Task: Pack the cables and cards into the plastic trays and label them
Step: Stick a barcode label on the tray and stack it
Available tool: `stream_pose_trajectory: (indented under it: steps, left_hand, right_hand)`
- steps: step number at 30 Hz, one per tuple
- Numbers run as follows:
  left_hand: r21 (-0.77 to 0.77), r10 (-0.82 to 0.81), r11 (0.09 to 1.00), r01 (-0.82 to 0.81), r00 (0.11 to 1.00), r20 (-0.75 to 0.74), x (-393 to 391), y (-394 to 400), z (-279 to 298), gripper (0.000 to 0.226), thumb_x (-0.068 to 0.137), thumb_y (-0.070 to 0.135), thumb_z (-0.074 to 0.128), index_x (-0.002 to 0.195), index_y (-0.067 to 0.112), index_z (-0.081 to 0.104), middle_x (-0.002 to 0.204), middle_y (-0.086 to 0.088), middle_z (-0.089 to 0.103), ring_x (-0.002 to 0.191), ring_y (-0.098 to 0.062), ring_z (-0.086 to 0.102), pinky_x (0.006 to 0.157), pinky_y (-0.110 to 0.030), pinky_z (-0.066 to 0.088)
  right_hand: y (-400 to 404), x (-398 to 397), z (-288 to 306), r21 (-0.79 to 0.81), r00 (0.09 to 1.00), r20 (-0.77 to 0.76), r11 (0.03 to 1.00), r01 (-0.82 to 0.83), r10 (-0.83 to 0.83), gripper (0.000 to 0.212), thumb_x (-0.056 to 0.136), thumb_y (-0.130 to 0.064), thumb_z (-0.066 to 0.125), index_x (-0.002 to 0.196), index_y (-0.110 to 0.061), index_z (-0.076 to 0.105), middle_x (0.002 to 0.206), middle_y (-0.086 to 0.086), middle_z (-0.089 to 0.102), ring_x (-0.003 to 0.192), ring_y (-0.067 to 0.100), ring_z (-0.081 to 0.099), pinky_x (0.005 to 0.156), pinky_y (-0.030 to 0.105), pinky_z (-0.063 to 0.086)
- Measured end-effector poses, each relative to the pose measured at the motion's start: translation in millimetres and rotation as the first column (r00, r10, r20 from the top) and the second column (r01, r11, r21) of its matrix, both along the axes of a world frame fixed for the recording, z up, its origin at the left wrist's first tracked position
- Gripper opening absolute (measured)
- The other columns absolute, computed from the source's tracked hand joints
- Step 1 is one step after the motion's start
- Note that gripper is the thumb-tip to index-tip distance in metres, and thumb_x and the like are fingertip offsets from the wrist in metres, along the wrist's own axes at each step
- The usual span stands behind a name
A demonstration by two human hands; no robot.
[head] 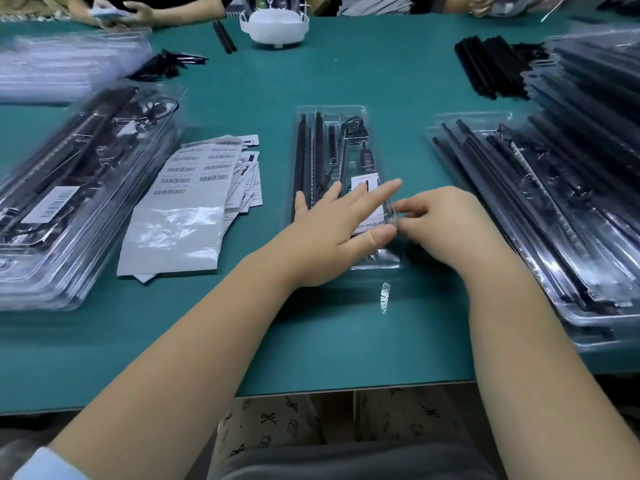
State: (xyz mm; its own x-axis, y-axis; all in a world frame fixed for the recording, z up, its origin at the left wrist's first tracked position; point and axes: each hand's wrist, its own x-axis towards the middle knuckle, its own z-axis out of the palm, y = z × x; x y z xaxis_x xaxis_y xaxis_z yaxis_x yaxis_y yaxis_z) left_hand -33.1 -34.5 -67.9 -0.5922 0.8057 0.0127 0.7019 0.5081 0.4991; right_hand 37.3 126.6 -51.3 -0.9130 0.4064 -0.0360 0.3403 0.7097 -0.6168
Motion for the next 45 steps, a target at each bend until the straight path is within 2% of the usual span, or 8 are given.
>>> stream_pose_trajectory:
  steps: [5,12,18,24,31,35,40,45]
  left_hand:
    - [-0.002,-0.006,1.0,0.006,1.0,-0.005,1,0,-1,0.062,0.085,0.07,0.015,0.144,0.055,0.005,0.16,0.006,0.011,0.147,-0.025,-0.002,0.11,-0.066,-0.007]
    - [0.03,0.0,1.0,0.0,1.0,0.008,0,-1,-3,0.056,0.09,0.068,0.02,0.144,0.056,0.008,0.16,0.008,0.012,0.148,-0.023,-0.002,0.11,-0.065,-0.008]
    - [0.018,0.003,1.0,-0.002,1.0,-0.01,0,0,-4,0.065,0.083,0.074,0.018,0.144,0.054,0.012,0.16,0.007,0.012,0.147,-0.023,-0.001,0.11,-0.066,-0.007]
    - [-0.014,0.046,0.999,-0.047,0.996,-0.071,0,2,-5,0.097,0.07,0.082,0.032,0.15,0.027,0.019,0.156,0.009,0.023,0.147,-0.016,0.006,0.114,-0.062,-0.002]
    - [-0.024,0.054,0.998,-0.056,0.996,-0.069,-4,2,-5,0.07,0.081,0.06,0.032,0.146,0.032,0.03,0.155,0.015,0.025,0.146,-0.012,0.009,0.115,-0.057,-0.003]
    - [-0.03,0.092,0.995,-0.096,0.991,-0.094,-5,3,-6,0.071,0.075,0.064,0.037,0.142,0.039,0.034,0.152,0.019,0.028,0.144,-0.007,0.012,0.116,-0.054,0.0]
    - [-0.036,0.078,0.996,-0.082,0.993,-0.088,-7,4,-7,0.071,0.075,0.066,0.037,0.142,0.041,0.032,0.153,0.02,0.026,0.144,-0.007,0.011,0.116,-0.053,-0.001]
    - [-0.042,0.059,0.997,-0.064,0.993,-0.098,-8,3,-10,0.073,0.078,0.068,0.034,0.145,0.039,0.028,0.155,0.02,0.023,0.145,-0.007,0.009,0.115,-0.052,-0.004]
  right_hand:
    - [-10,-6,-13,0.279,0.998,0.056,0.959,-0.036,0.021,0.034,0.09,-0.029,0.051,0.121,-0.037,0.06,0.101,-0.001,0.059,0.09,0.023,0.052,0.069,0.031,0.039]
    - [-8,-10,-16,0.226,0.996,0.085,0.974,-0.004,-0.015,0.039,0.087,-0.036,0.052,0.125,-0.044,0.053,0.101,-0.002,0.051,0.086,0.02,0.046,0.069,0.032,0.036]
    - [-9,-16,-11,0.33,0.958,0.282,0.932,-0.152,0.057,0.014,0.091,-0.027,0.039,0.08,-0.034,0.036,0.083,-0.006,0.029,0.064,0.013,0.039,0.052,0.03,0.026]
    - [2,-16,-3,0.141,0.957,0.205,0.962,-0.235,0.204,0.035,0.094,-0.028,0.039,0.069,-0.048,0.053,0.081,-0.004,0.04,0.07,0.024,0.052,0.06,0.033,0.041]
    - [12,-19,-1,-0.08,0.98,0.103,0.984,-0.16,0.168,0.03,0.085,-0.038,0.057,0.065,-0.059,0.064,0.05,-0.008,0.053,0.036,0.012,0.049,0.039,0.019,0.043]
    - [9,-19,-16,-0.34,0.994,-0.084,0.94,0.031,-0.063,0.02,0.08,-0.019,0.071,0.072,-0.037,0.073,0.063,-0.002,0.066,0.042,0.013,0.049,0.049,0.026,0.049]
    - [18,-16,-12,-0.587,0.996,-0.069,0.81,-0.002,-0.048,0.021,0.091,-0.005,0.058,0.086,-0.021,0.071,0.063,-0.002,0.064,0.044,0.007,0.055,0.046,0.018,0.049]
    - [16,-23,-9,-0.633,0.988,0.013,0.763,0.127,-0.154,0.015,0.089,-0.025,0.061,0.085,-0.016,0.072,0.079,-0.001,0.051,0.051,0.008,0.045,0.044,0.018,0.045]
